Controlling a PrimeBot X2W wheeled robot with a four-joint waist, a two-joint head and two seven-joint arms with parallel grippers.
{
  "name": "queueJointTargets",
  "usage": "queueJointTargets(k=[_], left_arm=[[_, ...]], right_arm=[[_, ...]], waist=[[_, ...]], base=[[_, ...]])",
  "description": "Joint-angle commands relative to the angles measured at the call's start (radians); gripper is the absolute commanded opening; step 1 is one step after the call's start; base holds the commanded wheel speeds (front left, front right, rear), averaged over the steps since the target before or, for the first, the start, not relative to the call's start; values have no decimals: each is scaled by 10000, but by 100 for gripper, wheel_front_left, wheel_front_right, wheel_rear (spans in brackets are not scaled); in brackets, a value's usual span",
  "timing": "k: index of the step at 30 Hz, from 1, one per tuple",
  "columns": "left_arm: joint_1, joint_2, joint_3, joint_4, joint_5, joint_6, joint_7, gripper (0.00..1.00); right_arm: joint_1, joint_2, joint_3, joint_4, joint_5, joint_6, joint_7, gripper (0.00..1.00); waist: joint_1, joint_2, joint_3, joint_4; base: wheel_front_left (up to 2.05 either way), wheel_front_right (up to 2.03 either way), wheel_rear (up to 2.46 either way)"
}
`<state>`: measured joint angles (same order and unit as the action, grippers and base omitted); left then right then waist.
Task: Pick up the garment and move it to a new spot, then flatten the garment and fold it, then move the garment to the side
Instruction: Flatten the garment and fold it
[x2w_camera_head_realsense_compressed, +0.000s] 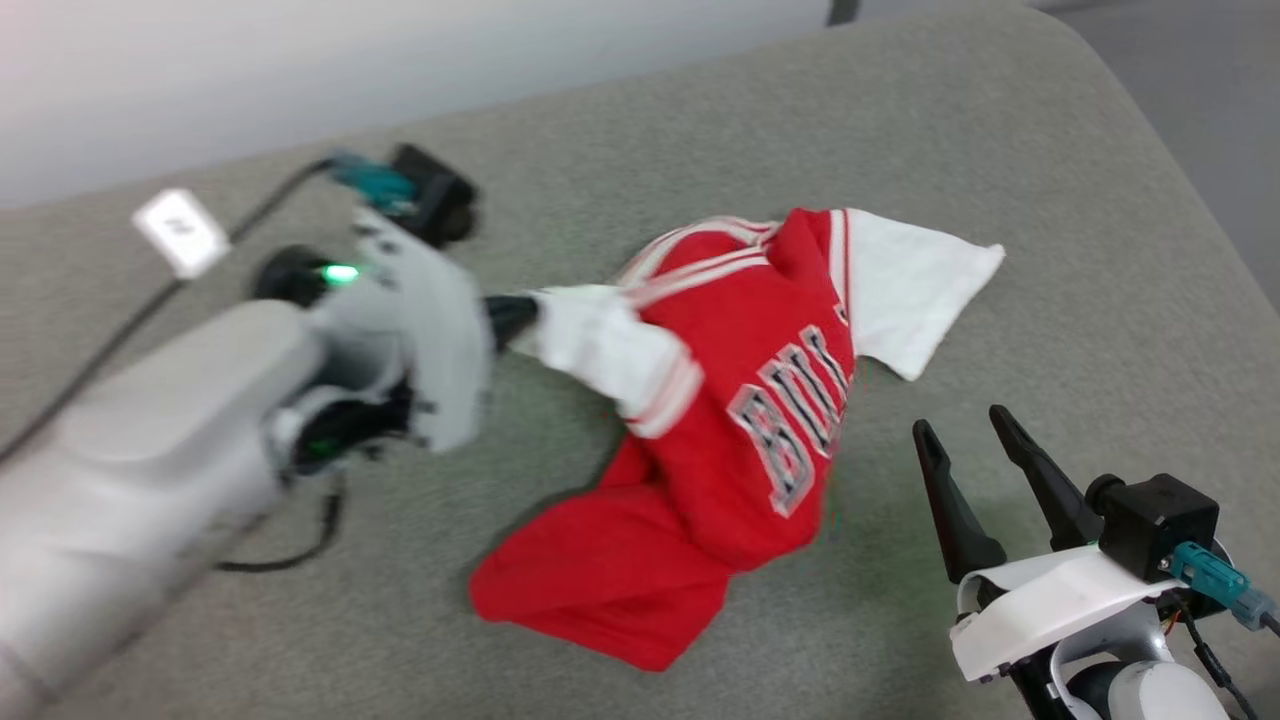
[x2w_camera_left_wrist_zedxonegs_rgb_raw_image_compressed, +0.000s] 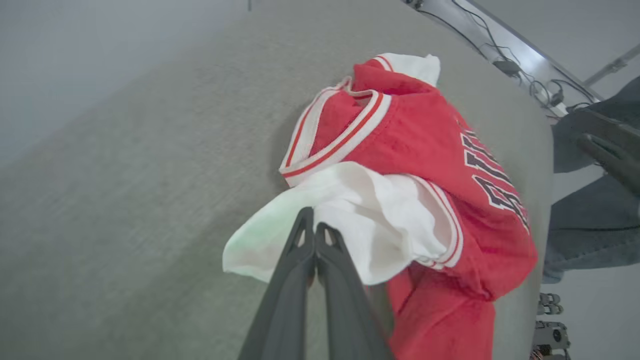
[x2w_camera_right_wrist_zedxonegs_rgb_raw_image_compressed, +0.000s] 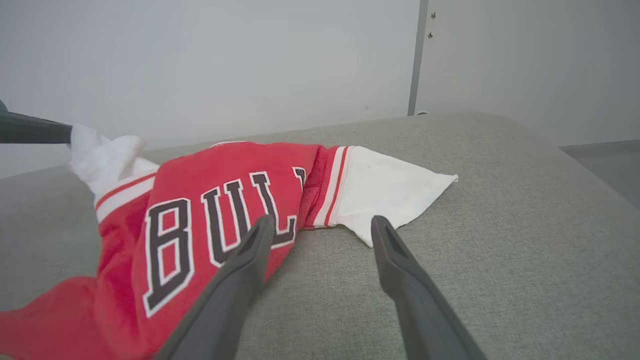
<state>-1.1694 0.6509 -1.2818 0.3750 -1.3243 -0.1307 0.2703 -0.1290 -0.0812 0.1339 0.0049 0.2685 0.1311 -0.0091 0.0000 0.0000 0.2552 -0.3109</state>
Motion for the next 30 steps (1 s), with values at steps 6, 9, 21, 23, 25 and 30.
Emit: queueJointTargets(k=[6, 9, 21, 23, 25, 30], left_arm=[[313, 1402, 51, 590, -241, 3, -524, 0], [600, 1771, 52, 992, -447, 1, -848, 0], [1808, 1976, 34, 3315, -276, 3, -1806, 0], [1940, 1810, 29, 3526, -188, 4, -1880, 0], [2008, 1611, 46, 3570, -342, 4, -1994, 0], [2134, 1449, 30, 3770, -11, 4, -2276, 18]], right_arm=[[206, -156, -56, -208, -62, -7, 247, 100], [267, -222, -109, -312, -59, -8, 352, 100], [259, -415, -252, -703, -91, -7, 723, 100], [296, -466, -319, -750, -82, -7, 801, 100], [322, -532, -361, -793, -87, -7, 905, 100], [300, -723, -366, -865, -57, -7, 1176, 100]], waist=[[0, 0, -485, 763], [0, 0, -483, 889], [0, 0, -239, 1149], [0, 0, -240, 1248], [0, 0, -270, 1393], [0, 0, -409, 1847]], base=[[0, 0, 0], [0, 0, 0], [0, 0, 0], [0, 0, 0], [0, 0, 0], [0, 0, 0]])
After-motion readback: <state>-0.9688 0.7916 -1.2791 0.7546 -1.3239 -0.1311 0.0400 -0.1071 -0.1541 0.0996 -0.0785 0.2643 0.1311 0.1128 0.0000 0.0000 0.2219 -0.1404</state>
